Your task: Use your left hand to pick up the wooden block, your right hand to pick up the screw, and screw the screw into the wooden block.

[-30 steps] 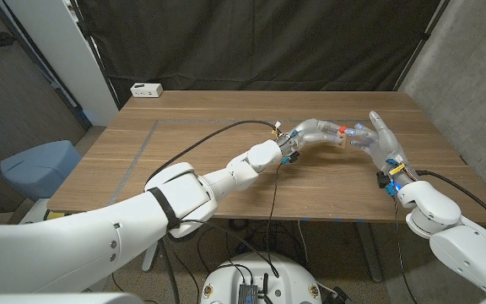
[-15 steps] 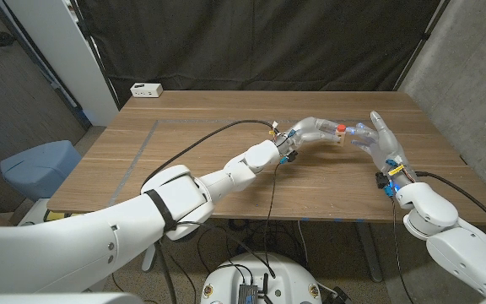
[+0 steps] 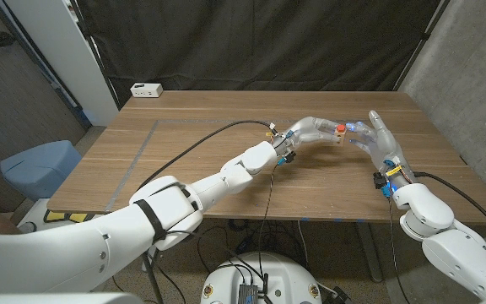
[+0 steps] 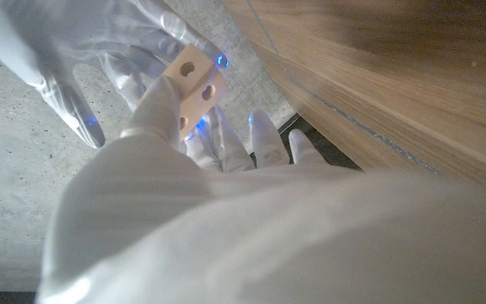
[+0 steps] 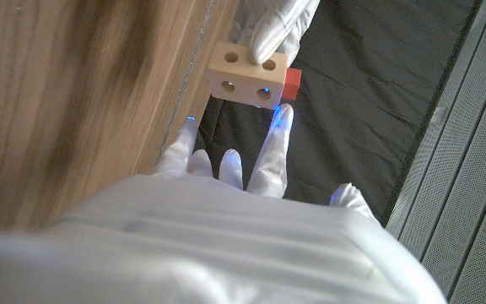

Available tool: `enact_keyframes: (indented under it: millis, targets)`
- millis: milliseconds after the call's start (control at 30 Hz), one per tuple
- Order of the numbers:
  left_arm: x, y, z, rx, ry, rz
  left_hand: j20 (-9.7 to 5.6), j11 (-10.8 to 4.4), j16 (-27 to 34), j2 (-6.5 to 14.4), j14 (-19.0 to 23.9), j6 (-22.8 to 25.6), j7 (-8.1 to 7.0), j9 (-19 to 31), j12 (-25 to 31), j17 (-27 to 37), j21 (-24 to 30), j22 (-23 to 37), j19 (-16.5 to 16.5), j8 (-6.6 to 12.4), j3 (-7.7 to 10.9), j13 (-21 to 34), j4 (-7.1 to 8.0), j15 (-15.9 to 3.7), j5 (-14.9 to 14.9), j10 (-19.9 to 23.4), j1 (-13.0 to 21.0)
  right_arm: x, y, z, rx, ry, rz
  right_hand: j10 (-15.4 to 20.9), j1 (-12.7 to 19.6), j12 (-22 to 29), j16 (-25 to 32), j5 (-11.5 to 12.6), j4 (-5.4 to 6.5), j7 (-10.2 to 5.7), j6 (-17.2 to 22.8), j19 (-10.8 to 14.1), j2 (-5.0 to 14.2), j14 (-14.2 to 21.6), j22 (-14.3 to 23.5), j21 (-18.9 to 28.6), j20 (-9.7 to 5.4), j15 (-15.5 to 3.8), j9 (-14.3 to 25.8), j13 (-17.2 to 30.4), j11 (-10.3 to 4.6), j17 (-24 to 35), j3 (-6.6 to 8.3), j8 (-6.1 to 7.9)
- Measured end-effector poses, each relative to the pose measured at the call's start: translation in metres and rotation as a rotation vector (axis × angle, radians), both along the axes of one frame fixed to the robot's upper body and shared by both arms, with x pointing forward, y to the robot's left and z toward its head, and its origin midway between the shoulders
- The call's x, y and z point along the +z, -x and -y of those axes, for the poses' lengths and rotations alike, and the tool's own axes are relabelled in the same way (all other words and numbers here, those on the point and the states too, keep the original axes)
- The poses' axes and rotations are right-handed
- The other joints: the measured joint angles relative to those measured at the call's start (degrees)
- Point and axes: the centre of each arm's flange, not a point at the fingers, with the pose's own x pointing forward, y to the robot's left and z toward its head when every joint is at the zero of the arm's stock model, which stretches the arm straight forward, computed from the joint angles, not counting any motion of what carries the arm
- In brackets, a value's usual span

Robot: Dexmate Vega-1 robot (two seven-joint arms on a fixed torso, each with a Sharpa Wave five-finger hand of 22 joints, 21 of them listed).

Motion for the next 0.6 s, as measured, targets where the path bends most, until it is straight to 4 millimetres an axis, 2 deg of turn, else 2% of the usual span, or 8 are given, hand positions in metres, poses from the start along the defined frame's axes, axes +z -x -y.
enact_keyframes:
  millis: [100, 367, 500, 600]
  targets:
    - [0.000, 0.001, -0.002, -0.002, -0.001, 0.001, 0.00, 0.00, 0.0, 0.0, 0.0, 0.0, 0.00, 0.0, 0.0, 0.0, 0.0, 0.0, 0.0, 0.00, 0.00, 0.0, 0.00, 0.00, 0.0, 0.0, 0.0, 0.000, 0.001, -0.001, -0.002, 0.003, 0.004, -0.1, 0.1, 0.0, 0.0, 0.0, -0.16, -0.69, -2.0, 0.4, -0.10, 0.0, 0.0, 0.0, -0.42, 0.00, -0.2, 0.0, -0.15, 0.0, -0.15, -1.00]
    - [0.000, 0.003, -0.008, -0.004, 0.001, 0.004, 0.00, 0.00, 0.0, 0.0, 0.0, 0.0, 0.00, 0.0, 0.0, 0.0, 0.0, 0.0, 0.0, 0.00, 0.00, 0.0, 0.00, 0.00, -0.1, 0.0, 0.0, 0.002, 0.001, -0.006, 0.001, 0.010, 0.013, -0.8, 0.2, 0.0, -0.2, 0.0, -0.43, -1.76, -4.3, 0.8, -0.22, 0.2, 0.0, 0.0, -0.90, -0.21, -0.4, 0.0, -0.43, 0.2, -0.09, -2.14]
    - [0.001, 0.003, -0.011, -0.004, 0.001, 0.006, 0.00, 0.00, 0.0, 0.0, 0.0, 0.0, 0.00, 0.0, 0.0, 0.0, 0.0, 0.0, 0.0, 0.00, 0.00, 0.0, 0.00, 0.00, 0.2, 0.0, 0.0, 0.003, 0.001, -0.008, 0.005, 0.012, 0.017, -1.1, 0.2, 0.0, -0.2, 0.0, -0.42, -1.86, -5.2, 0.2, -0.22, 0.2, 0.0, -0.4, -1.69, -0.21, -0.5, 0.0, -0.72, 0.2, -0.09, -2.45]
    - [0.003, 0.002, -0.014, -0.003, 0.001, 0.007, 0.00, 0.00, 0.0, 0.0, 0.0, 0.0, 0.00, 0.0, 0.0, 0.0, 0.0, 0.0, 0.0, 0.00, 0.00, 0.0, 0.00, 0.00, 0.2, 0.0, 0.0, 0.005, -0.001, -0.011, 0.006, 0.014, 0.018, -1.4, 0.2, 0.0, -0.2, 0.0, -0.42, -1.96, -6.2, -0.6, -0.22, 0.0, 0.0, -0.7, -2.89, -0.42, -0.5, 0.0, -0.98, 0.2, -0.09, -2.87]
